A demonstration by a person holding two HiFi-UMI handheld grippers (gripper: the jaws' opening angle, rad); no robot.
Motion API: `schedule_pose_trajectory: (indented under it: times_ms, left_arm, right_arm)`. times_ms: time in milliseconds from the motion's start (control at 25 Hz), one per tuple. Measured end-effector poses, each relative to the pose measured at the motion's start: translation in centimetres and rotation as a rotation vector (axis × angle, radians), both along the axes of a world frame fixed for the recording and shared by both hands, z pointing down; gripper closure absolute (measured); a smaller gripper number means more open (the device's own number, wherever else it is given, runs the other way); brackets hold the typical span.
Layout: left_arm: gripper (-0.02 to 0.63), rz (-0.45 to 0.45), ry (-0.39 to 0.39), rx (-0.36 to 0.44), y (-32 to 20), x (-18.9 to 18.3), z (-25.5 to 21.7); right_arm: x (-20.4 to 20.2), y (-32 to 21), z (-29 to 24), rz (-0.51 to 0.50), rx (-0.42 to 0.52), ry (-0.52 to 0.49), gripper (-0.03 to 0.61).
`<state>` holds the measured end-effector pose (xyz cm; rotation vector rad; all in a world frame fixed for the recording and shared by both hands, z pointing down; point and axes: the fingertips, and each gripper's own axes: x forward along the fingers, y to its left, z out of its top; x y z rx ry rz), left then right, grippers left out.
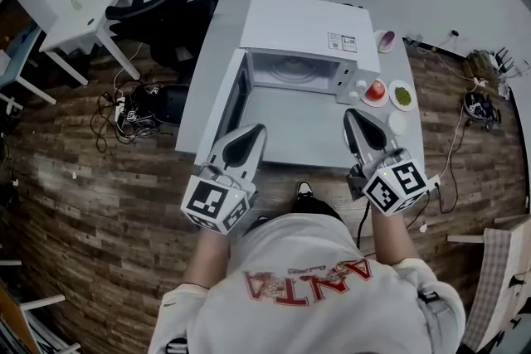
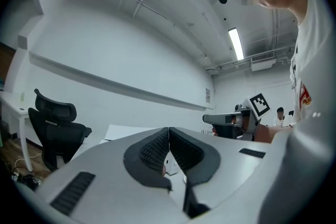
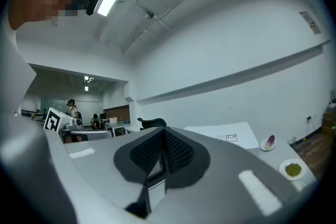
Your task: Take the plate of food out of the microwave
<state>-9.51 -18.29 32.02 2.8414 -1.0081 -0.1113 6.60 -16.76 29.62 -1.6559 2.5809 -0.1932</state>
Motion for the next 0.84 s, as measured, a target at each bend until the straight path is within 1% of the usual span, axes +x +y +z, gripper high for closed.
schedule_pose_trajectory:
  times_ms: [120,360,600,840]
  left_arm:
    - [0.604,-0.010,0.015,0.001,0.0,-0.1,-0.6]
    - [0.604,0.002,0.021,0.001,0.1,0.3,-0.5]
    - [0.604,0.008,0.008,-0.015,0.0,0.8,-0.3]
    - [0.604,0.017,0.010,-0.011,0.2,1.1,0.2]
  right_arm:
    - [-0.5,0.5,-0.3,-0.014,0.000,0.018,0.578]
    - [0.2,0.7,0.4,0.007,-0.016,0.026,0.578]
    - [0.7,1.1,0.6,0.020,-0.013,0.029,0.578]
    - [0.8,1.2,0.9,0.019,-0.019,0.023,0.578]
